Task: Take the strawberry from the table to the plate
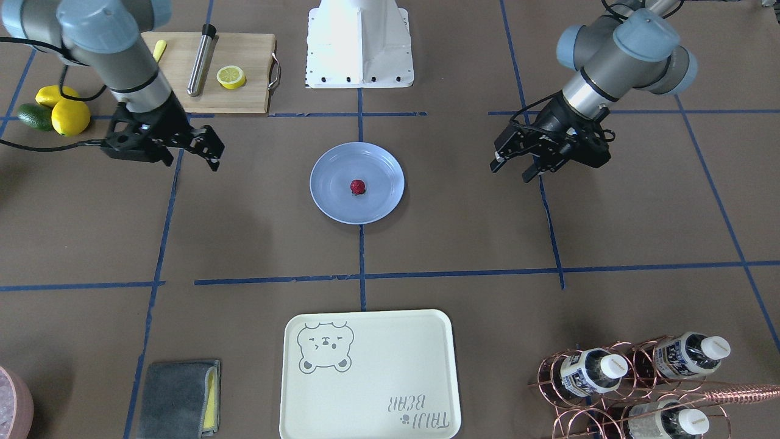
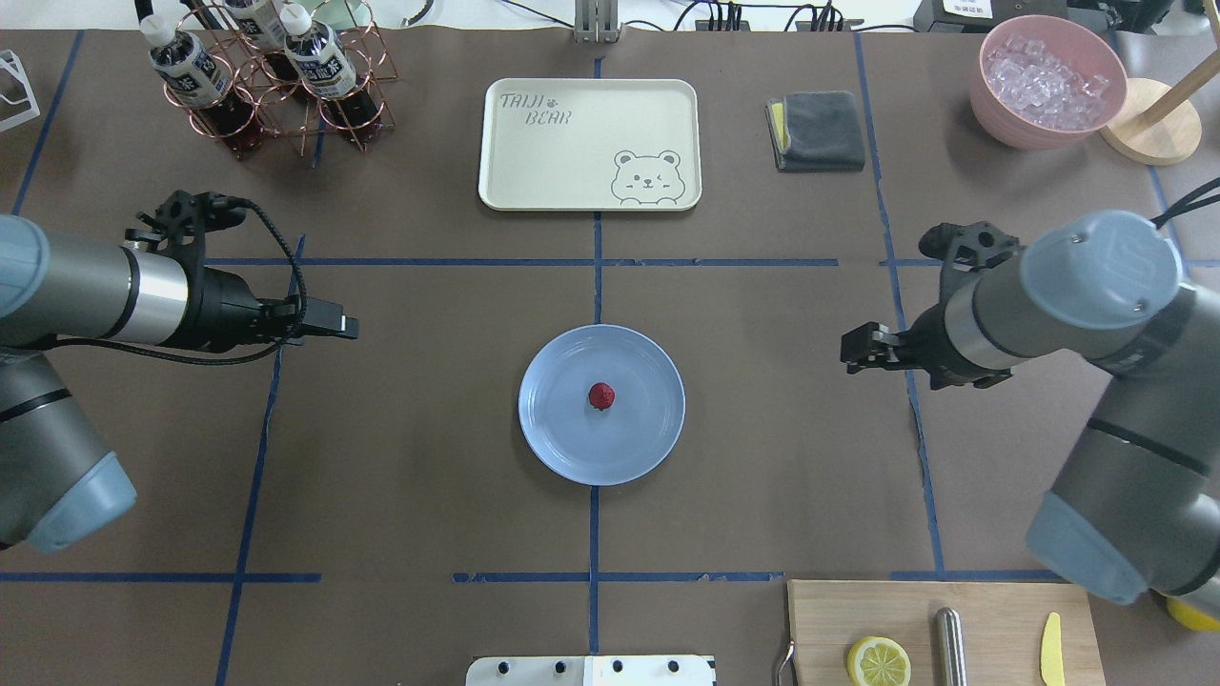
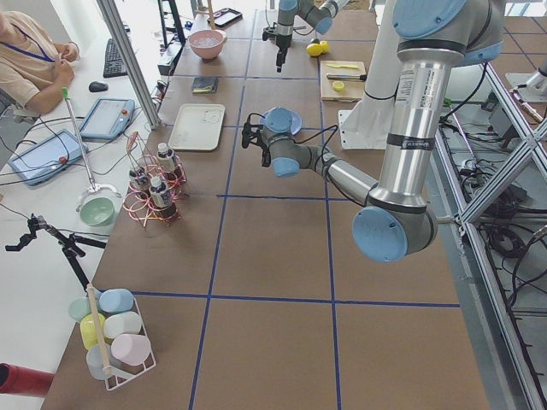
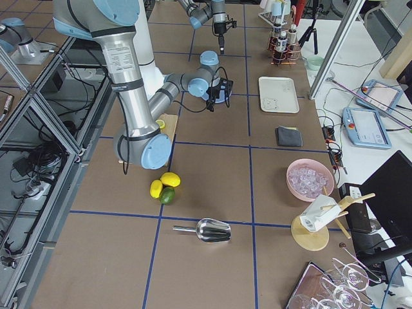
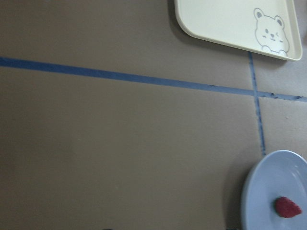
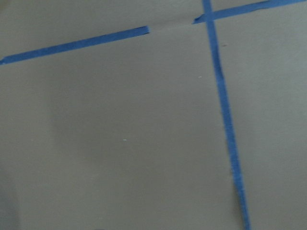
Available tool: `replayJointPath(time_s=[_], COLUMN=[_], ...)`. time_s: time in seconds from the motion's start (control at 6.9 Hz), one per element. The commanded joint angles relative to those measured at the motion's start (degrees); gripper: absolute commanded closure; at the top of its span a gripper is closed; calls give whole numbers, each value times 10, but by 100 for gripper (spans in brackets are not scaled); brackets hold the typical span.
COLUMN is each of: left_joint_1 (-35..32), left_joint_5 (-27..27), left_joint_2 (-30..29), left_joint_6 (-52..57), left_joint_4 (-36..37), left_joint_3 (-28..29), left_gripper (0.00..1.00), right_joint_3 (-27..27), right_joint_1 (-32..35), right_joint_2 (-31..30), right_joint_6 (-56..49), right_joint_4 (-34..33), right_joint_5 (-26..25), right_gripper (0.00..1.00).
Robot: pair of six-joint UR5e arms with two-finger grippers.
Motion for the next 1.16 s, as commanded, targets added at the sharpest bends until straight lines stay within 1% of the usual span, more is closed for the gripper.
replayJointPath(time_s=[0.0,0.14,0.29,0.43,0.58,0.72,0.87,1.01], left_joint_1=[-60,-94,-138,-202,-261,-304,-334,-362], left_joint_5=[-7,-7,-43,-123,-160,-208,-219,-219], left_joint_2=[85,126,147,171,188,200,221,220], left_joint_6=[157,237,306,397,477,537,612,666], left_joint_4=[0,0,0,0,4,40,66,152], left_joint_3=[-21,-34,-34,-24,-8,-2,-1,-2], left_gripper=[17,17,17,17,17,16,16,16], right_joint_3=[11,-2,-31,-73,-125,-169,-175,-181], right_joint_1=[119,200,271,346,418,466,487,505], right_joint_2=[-85,-119,-139,-150,-149,-148,-152,-153], right_joint_6=[-170,-285,-394,-509,-600,-677,-700,-702], right_joint_4=[0,-1,-5,-9,-10,-10,-10,-11], right_joint_5=[81,136,178,197,225,257,261,261], right_gripper=[0,0,0,0,0,0,0,0])
